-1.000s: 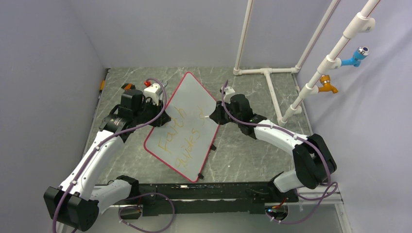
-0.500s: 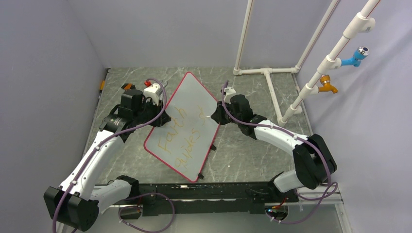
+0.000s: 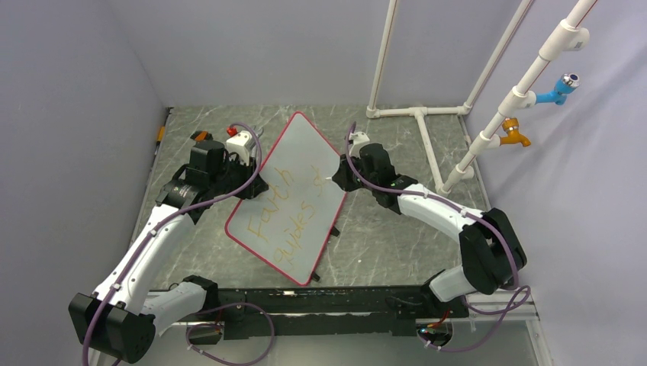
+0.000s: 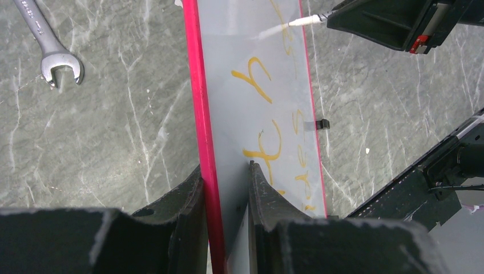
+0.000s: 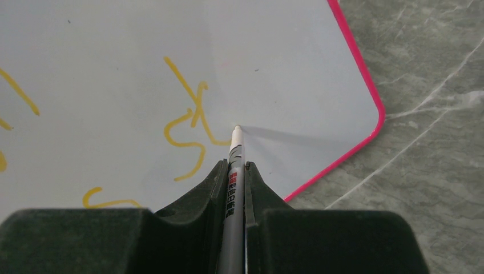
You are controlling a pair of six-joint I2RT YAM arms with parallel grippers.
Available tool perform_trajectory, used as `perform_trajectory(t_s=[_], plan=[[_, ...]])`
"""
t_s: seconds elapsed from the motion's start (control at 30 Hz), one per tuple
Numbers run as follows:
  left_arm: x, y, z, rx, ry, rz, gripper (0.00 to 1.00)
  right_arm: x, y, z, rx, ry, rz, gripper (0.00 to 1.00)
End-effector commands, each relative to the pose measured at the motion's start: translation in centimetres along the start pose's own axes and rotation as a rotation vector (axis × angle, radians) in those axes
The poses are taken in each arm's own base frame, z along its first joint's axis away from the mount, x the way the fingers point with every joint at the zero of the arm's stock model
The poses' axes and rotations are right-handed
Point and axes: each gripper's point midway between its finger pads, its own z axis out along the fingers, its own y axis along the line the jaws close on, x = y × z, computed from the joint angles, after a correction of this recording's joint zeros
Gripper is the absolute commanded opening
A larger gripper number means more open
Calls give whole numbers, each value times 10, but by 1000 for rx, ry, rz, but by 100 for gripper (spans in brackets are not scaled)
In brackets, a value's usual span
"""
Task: Write a sentence on the whiteboard
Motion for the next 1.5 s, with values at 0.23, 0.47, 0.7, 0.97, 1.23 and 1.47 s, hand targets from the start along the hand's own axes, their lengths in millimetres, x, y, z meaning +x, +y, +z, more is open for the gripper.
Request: perform_trajectory(t_s=[0.23, 0.47, 0.7, 0.97, 1.23, 1.47], plan=[[12, 25, 0, -103, 36, 150, 0, -46, -2, -29, 70, -136, -35, 0], [12, 25, -1, -104, 32, 149, 0, -59, -1, -39, 56, -194, -22, 0], [12, 25, -1, -103, 34, 150, 0, -64, 6, -33, -33, -189, 0, 0], [12, 26, -1, -107, 32, 150, 0, -57, 12, -20, -101, -152, 29, 0], [12, 25, -1, -105, 29, 150, 0, -54, 14, -9, -126, -130, 40, 0], [11, 25, -1, -104, 27, 151, 0, -48, 12, 0, -128, -109, 42, 0]])
